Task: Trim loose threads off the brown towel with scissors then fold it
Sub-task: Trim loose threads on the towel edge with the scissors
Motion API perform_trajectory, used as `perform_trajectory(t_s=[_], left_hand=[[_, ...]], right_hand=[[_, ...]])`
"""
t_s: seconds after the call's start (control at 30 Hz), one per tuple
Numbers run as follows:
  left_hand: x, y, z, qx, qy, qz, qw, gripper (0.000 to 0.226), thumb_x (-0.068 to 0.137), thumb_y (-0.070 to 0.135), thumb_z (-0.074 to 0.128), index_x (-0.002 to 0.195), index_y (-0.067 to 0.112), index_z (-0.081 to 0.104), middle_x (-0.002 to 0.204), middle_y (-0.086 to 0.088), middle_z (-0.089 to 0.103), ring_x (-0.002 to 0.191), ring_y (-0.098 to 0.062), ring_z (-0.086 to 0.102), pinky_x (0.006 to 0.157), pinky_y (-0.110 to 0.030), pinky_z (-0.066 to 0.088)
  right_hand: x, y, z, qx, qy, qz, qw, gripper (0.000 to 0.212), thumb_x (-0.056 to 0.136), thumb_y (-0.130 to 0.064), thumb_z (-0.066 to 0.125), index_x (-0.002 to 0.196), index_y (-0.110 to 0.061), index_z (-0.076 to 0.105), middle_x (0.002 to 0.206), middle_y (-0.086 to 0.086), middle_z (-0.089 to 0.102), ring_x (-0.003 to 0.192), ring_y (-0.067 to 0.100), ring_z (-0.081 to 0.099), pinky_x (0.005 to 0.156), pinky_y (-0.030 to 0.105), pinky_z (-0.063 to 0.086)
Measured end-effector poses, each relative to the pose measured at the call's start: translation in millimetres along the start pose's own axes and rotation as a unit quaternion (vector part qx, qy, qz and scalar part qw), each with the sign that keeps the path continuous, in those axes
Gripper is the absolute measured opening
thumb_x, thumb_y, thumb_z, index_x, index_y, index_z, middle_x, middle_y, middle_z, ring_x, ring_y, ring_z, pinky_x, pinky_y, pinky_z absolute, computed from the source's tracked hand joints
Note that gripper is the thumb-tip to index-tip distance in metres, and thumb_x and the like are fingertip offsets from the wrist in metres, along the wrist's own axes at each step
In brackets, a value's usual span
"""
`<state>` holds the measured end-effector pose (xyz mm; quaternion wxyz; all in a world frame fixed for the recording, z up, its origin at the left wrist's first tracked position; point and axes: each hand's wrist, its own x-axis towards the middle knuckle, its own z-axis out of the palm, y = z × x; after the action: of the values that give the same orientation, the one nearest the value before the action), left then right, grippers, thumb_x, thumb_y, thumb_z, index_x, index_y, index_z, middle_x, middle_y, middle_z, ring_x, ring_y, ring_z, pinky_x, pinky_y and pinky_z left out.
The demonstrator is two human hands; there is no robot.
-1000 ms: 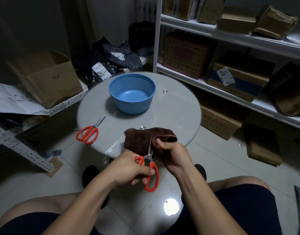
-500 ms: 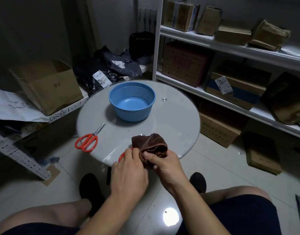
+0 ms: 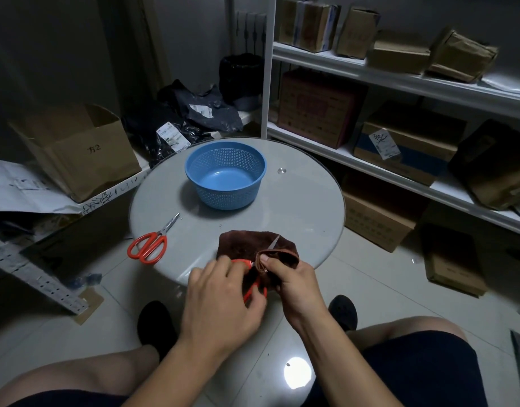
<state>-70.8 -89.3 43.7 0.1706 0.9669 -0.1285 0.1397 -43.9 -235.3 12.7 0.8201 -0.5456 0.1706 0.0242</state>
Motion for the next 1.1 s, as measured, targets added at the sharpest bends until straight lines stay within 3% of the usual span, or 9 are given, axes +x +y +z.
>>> perform_trajectory(t_s=[0.17, 0.27, 0.57, 0.63, 0.7, 0.77, 0.87, 0.97, 1.1], left_hand=[[24.9, -19.6, 9.2, -0.021, -0.055, -0.041, 0.997, 0.027, 0.094, 0.046, 0.047, 0.107, 0.025, 0.058, 0.102, 0.001, 0.056, 0.096, -0.022, 0.055, 0.086, -0.039, 0.043], [30.5, -23.2, 15.0, -0.129, -0.137, -0.054, 0.981, 0.031, 0.101, 0.048, 0.037, 0.095, 0.023, 0.055, 0.087, 0.001, 0.063, 0.084, -0.023, 0.059, 0.074, -0.042, 0.048], [34.0, -25.5, 15.6, -0.212, -0.136, -0.025, 0.967, 0.041, 0.100, 0.042, 0.048, 0.066, 0.019, 0.048, 0.052, 0.002, 0.045, 0.056, -0.014, 0.048, 0.052, -0.022, 0.033], [37.5, -27.1, 9.5, -0.216, -0.139, -0.027, 0.966, 0.041, 0.100, 0.039, 0.051, 0.066, 0.016, 0.050, 0.052, 0.000, 0.047, 0.058, -0.018, 0.052, 0.056, -0.029, 0.040], [38.2, -33.0, 2.4, -0.203, -0.140, -0.026, 0.969, 0.039, 0.099, 0.037, 0.053, 0.064, 0.018, 0.052, 0.052, 0.000, 0.047, 0.058, -0.020, 0.051, 0.058, -0.033, 0.040], [34.9, -46.4, -2.7, -0.198, -0.135, -0.041, 0.970, 0.038, 0.099, 0.035, 0.054, 0.062, 0.027, 0.053, 0.052, 0.001, 0.048, 0.058, -0.016, 0.049, 0.056, -0.031, 0.036], [31.1, -68.2, -2.7, -0.231, -0.110, -0.086, 0.963, 0.039, 0.099, 0.039, 0.053, 0.061, 0.028, 0.052, 0.052, 0.001, 0.048, 0.058, -0.019, 0.050, 0.057, -0.036, 0.038], [29.0, -70.8, 1.6, -0.266, -0.083, -0.120, 0.953, 0.041, 0.099, 0.040, 0.052, 0.064, 0.019, 0.048, 0.053, 0.006, 0.046, 0.055, -0.016, 0.043, 0.055, -0.033, 0.036], [24.2, -59.8, 7.6, -0.348, -0.089, -0.179, 0.916, 0.040, 0.101, 0.037, 0.048, 0.076, 0.006, 0.051, 0.056, -0.002, 0.046, 0.049, -0.018, 0.049, 0.045, -0.024, 0.042]], right_hand=[[4.7, -4.8, -4.5, -0.001, -0.009, 0.016, 1.000, 0.018, 0.083, 0.000, 0.073, 0.100, 0.005, 0.076, 0.091, 0.022, 0.076, 0.083, 0.032, 0.072, 0.070, 0.035, 0.058], [9.5, -6.4, -6.7, 0.010, -0.006, 0.037, 0.999, 0.024, 0.081, 0.003, 0.073, 0.104, 0.009, 0.074, 0.095, 0.026, 0.075, 0.087, 0.037, 0.073, 0.081, 0.047, 0.061], [20.1, -10.8, -14.6, 0.063, -0.002, 0.110, 0.992, 0.059, 0.061, -0.006, 0.082, 0.117, 0.007, 0.072, 0.127, 0.037, 0.066, 0.118, 0.052, 0.066, 0.102, 0.065, 0.050], [22.9, -13.3, -14.2, 0.092, 0.001, 0.118, 0.989, 0.060, 0.055, -0.007, 0.083, 0.113, 0.006, 0.074, 0.122, 0.032, 0.070, 0.113, 0.050, 0.068, 0.102, 0.059, 0.052], [30.1, -21.9, -20.3, 0.119, 0.041, 0.132, 0.983, 0.029, 0.058, -0.001, 0.074, 0.087, -0.003, 0.077, 0.097, 0.018, 0.073, 0.085, 0.035, 0.071, 0.082, 0.040, 0.055], [40.3, -35.1, -34.9, 0.145, 0.090, 0.123, 0.978, 0.021, 0.071, 0.006, 0.064, 0.076, -0.012, 0.073, 0.082, 0.010, 0.068, 0.073, 0.025, 0.064, 0.070, 0.033, 0.048], [50.3, -50.7, -46.0, 0.021, 0.077, 0.093, 0.992, 0.015, 0.080, -0.002, 0.076, 0.095, -0.007, 0.078, 0.088, 0.012, 0.079, 0.085, 0.028, 0.072, 0.075, 0.037, 0.056], [56.6, -55.9, -45.5, -0.170, 0.038, 0.088, 0.981, 0.035, 0.072, -0.004, 0.086, 0.105, -0.004, 0.076, 0.097, 0.016, 0.081, 0.092, 0.031, 0.075, 0.082, 0.042, 0.062], [62.6, -57.4, -49.0, -0.269, 0.135, 0.014, 0.953, 0.022, 0.075, -0.004, 0.080, 0.088, -0.014, 0.066, 0.086, 0.008, 0.074, 0.084, 0.027, 0.071, 0.071, 0.036, 0.059]])
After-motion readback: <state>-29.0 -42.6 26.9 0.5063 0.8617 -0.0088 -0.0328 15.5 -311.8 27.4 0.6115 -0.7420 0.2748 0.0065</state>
